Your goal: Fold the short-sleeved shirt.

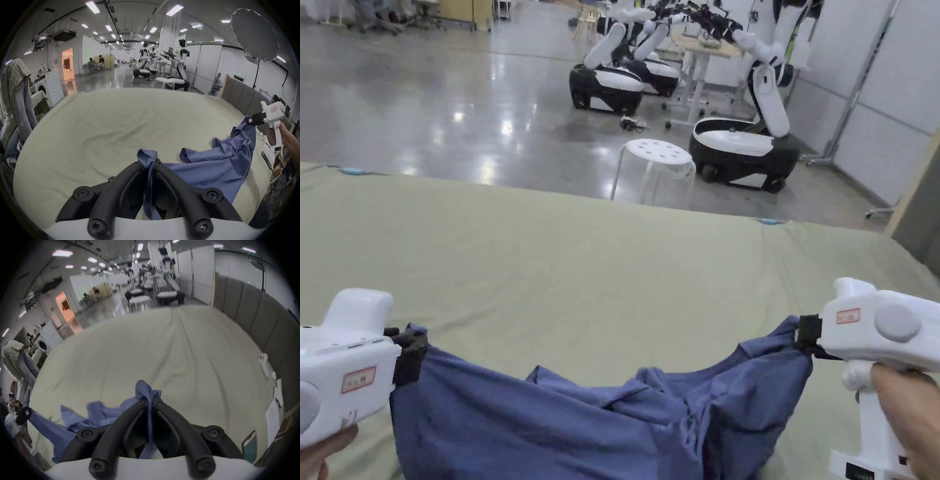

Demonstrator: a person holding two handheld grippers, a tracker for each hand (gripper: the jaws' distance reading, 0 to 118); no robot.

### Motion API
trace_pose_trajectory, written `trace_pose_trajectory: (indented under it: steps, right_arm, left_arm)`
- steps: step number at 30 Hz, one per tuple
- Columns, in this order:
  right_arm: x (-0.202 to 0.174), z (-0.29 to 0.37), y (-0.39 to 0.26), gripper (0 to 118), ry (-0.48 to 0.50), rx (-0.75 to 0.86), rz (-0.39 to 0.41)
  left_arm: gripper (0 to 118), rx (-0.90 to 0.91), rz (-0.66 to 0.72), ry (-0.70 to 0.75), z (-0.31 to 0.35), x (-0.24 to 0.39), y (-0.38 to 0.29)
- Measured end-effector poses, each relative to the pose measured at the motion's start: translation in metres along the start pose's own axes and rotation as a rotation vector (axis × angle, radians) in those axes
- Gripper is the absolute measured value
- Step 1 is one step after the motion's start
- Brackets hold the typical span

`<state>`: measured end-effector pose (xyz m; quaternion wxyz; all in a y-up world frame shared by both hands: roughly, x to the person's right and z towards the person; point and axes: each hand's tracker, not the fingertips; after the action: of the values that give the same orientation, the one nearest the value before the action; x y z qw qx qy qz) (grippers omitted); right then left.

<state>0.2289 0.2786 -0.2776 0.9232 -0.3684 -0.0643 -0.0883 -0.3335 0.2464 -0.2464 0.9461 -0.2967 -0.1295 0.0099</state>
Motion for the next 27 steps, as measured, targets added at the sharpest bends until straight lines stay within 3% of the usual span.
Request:
trace_pose_trajectory:
  steps: [6,14,21,27]
  right_arm:
    - [-0.026,0.102,0.053,4,0.011,0.257,0.088]
    - [-0.047,0.196,0.134,4,0.024,0.543,0.048]
    - [-0.056,0.211,0.196,4,0.032,0.638,-0.015]
    - [-0.060,0.162,0.196,4,-0.010,0.607,-0.019]
  left_arm:
    - [6,0.170,0.003,0.044,0.046,-0.004,0.078]
    - [6,0.351,0.007,0.155,0.084,-0.029,0.204]
    - [6,0.469,0.029,0.208,0.081,-0.035,0.286]
    - [6,0.415,0.044,0.235,0.029,-0.038,0.280]
